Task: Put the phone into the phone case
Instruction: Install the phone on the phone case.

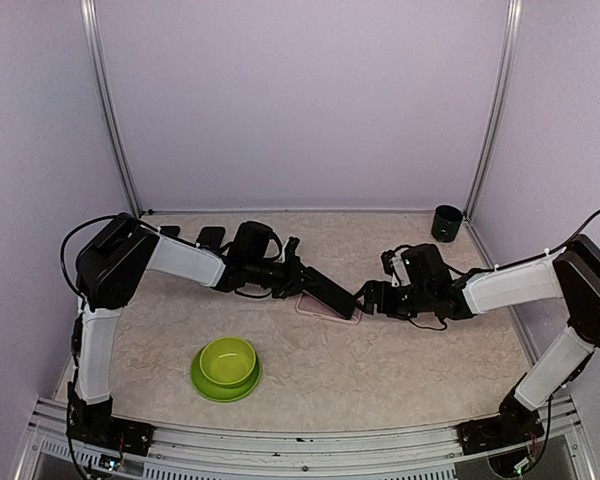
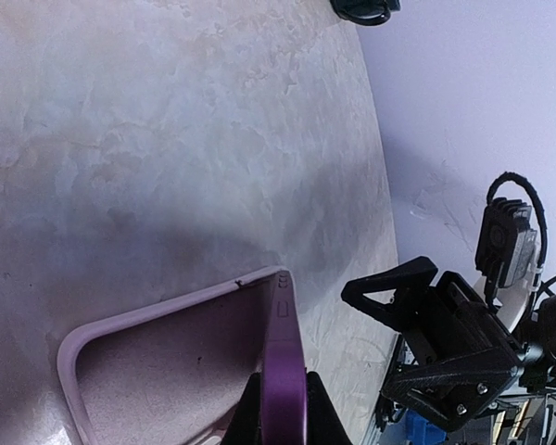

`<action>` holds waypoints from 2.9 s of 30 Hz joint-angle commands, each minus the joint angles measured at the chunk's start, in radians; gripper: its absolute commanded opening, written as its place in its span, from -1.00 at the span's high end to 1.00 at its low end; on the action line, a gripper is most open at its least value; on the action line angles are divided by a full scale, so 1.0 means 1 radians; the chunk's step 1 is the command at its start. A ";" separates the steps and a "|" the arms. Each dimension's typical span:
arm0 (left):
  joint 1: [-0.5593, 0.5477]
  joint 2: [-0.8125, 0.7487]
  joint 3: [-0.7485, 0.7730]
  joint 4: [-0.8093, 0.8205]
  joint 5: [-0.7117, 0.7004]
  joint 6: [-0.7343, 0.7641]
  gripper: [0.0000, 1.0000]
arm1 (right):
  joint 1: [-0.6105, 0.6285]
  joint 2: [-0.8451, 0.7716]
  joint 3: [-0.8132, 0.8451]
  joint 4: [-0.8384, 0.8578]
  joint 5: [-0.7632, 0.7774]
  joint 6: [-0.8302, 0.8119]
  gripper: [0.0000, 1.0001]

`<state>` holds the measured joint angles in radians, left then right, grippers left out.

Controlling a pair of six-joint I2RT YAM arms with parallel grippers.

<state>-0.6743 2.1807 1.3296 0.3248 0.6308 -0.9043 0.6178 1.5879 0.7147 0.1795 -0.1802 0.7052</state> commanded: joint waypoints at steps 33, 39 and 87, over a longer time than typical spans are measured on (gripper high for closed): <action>-0.045 0.033 -0.099 0.089 -0.105 -0.172 1.00 | 0.065 0.136 0.004 0.140 -0.030 0.095 -0.72; -0.058 0.050 -0.099 0.105 -0.105 -0.176 1.00 | 0.073 0.172 0.007 0.176 -0.055 0.114 -0.71; -0.066 0.016 -0.298 0.423 -0.117 -0.246 1.00 | 0.073 0.073 0.001 0.077 -0.037 0.103 -0.71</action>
<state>-0.7444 2.2169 1.0725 0.8032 0.4625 -1.2034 0.7033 1.7035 0.7170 0.2886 -0.1997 0.8276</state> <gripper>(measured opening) 0.075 0.857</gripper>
